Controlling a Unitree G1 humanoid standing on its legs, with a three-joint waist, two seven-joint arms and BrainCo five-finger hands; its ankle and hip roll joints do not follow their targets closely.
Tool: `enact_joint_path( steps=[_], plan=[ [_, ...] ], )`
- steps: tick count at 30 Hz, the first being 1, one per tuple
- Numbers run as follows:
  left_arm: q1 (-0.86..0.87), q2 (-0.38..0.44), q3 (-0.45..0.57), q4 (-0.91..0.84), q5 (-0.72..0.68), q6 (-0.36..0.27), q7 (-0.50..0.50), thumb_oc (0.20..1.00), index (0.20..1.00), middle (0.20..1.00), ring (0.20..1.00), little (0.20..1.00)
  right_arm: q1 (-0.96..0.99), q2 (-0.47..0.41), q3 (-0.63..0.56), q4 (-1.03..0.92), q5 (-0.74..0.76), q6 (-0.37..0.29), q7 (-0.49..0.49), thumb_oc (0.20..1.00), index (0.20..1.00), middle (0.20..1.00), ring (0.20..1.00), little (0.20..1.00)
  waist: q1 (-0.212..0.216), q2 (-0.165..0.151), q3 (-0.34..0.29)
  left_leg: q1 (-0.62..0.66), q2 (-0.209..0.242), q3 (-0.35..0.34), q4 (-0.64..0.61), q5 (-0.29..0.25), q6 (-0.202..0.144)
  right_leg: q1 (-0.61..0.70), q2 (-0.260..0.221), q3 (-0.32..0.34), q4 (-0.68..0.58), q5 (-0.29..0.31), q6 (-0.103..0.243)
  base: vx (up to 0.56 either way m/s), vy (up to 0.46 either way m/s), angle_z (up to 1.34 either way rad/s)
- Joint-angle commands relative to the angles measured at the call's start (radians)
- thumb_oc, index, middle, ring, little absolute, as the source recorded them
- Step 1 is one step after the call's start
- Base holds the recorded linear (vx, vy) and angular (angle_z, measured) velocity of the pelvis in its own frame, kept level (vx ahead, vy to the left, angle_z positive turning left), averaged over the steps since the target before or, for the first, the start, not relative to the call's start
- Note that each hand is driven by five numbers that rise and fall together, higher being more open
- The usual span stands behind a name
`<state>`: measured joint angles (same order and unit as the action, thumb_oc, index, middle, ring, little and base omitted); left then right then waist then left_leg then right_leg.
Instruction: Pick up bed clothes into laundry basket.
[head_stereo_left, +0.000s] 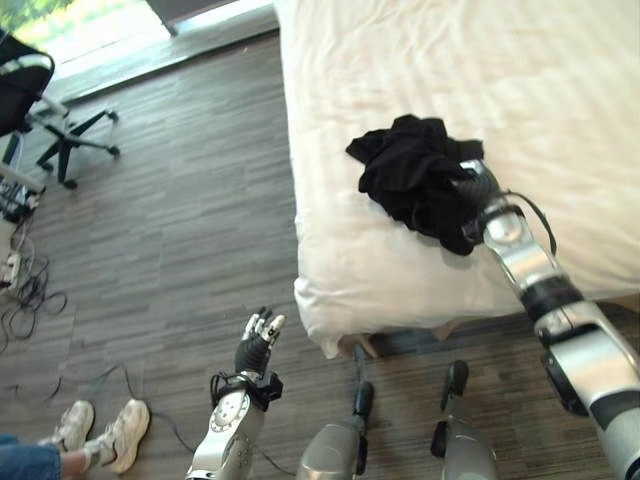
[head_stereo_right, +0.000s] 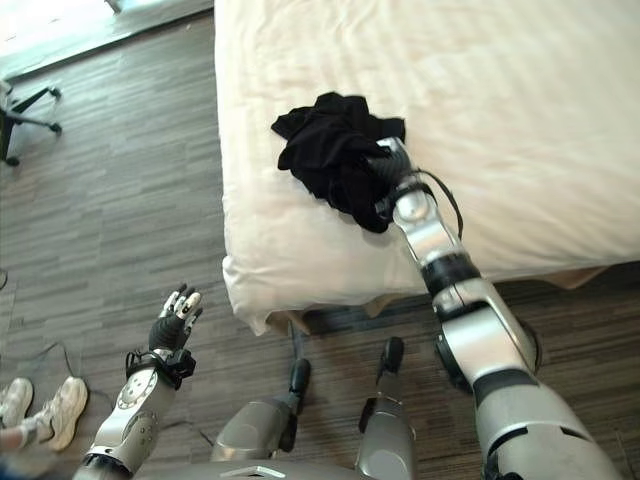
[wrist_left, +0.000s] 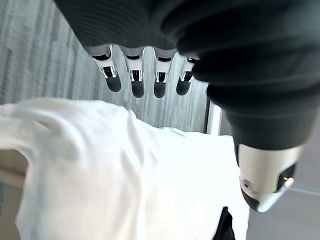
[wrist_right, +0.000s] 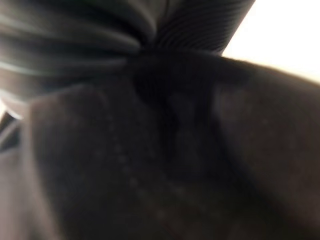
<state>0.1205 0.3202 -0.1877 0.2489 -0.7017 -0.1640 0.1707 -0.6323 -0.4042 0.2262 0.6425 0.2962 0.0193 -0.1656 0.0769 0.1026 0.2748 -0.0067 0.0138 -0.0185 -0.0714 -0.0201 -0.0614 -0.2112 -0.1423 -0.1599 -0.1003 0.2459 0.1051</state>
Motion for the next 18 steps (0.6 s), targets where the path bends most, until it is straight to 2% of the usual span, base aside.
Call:
enact_joint_path(
  steps=[1,2,3,4,10,15,18],
  plan=[
    [0.009,-0.002,0.024,-0.019,0.013,0.001,-0.004,1.000,1.000,1.000,1.000,1.000,0.053,-0.030,-0.035,-0.121,0.170,-0.074,0.019,0.200,0.200,0.200,0.200,0.200,-0.043,-0.021,-0.056,-0.050,-0.013,0.022,-0.016,0.043,0.023,0.108,0.002,0.056,0.056,-0.230,0.037,0.08,-0.013,-0.34],
    [0.015,-0.007,0.028,-0.017,0.024,0.009,-0.005,1.000,1.000,1.000,1.000,1.000,0.128,-0.032,-0.065,-0.183,0.175,-0.076,0.032,0.200,0.200,0.200,0.200,0.200,-0.056,-0.029,-0.069,-0.034,-0.009,0.030,-0.016,0.035,0.023,0.116,0.003,0.065,0.066,-0.237,0.036,0.10,-0.030,-0.36],
    [0.013,-0.017,0.047,-0.023,0.036,0.017,-0.003,1.000,1.000,1.000,1.000,1.000,0.253,-0.041,-0.134,-0.276,0.193,-0.085,0.048,0.200,0.200,0.200,0.200,0.200,-0.091,-0.044,-0.088,-0.007,0.001,0.047,-0.016,0.024,0.023,0.130,0.008,0.077,0.080,-0.249,0.036,0.08,-0.023,-0.42],
    [0.015,-0.017,0.046,-0.023,0.036,0.017,-0.003,1.000,1.000,1.000,1.000,1.000,0.257,-0.040,-0.135,-0.279,0.192,-0.084,0.048,0.200,0.200,0.200,0.200,0.200,-0.090,-0.044,-0.090,-0.008,0.001,0.047,-0.016,0.024,0.023,0.129,0.008,0.078,0.080,-0.249,0.036,0.07,-0.028,-0.33],
    [0.031,-0.055,0.103,-0.042,0.066,0.042,0.010,1.000,1.000,1.000,1.000,1.000,0.541,0.023,-0.326,-0.462,0.257,-0.110,0.069,0.200,0.200,0.200,0.200,0.200,-0.158,-0.069,-0.152,0.047,0.018,0.085,-0.016,0.000,0.022,0.169,0.017,0.103,0.078,-0.262,0.037,0.06,-0.032,-0.25],
    [0.060,-0.081,0.153,-0.046,0.099,0.055,0.011,1.000,1.000,1.000,1.000,1.000,0.673,0.121,-0.407,-0.528,0.311,-0.135,0.086,0.200,0.200,0.200,0.200,0.200,-0.204,-0.073,-0.183,0.076,0.034,0.127,-0.016,-0.011,0.019,0.176,0.031,0.132,0.074,-0.262,0.034,0.04,-0.031,-0.26],
    [0.079,-0.090,0.167,-0.057,0.109,0.055,0.014,1.000,1.000,1.000,1.000,1.000,0.695,0.151,-0.416,-0.545,0.325,-0.149,0.080,0.200,0.200,0.200,0.200,0.200,-0.215,-0.071,-0.190,0.085,0.041,0.146,-0.016,-0.014,0.019,0.173,0.038,0.139,0.074,-0.261,0.036,0.01,-0.019,-0.12]
  ],
)
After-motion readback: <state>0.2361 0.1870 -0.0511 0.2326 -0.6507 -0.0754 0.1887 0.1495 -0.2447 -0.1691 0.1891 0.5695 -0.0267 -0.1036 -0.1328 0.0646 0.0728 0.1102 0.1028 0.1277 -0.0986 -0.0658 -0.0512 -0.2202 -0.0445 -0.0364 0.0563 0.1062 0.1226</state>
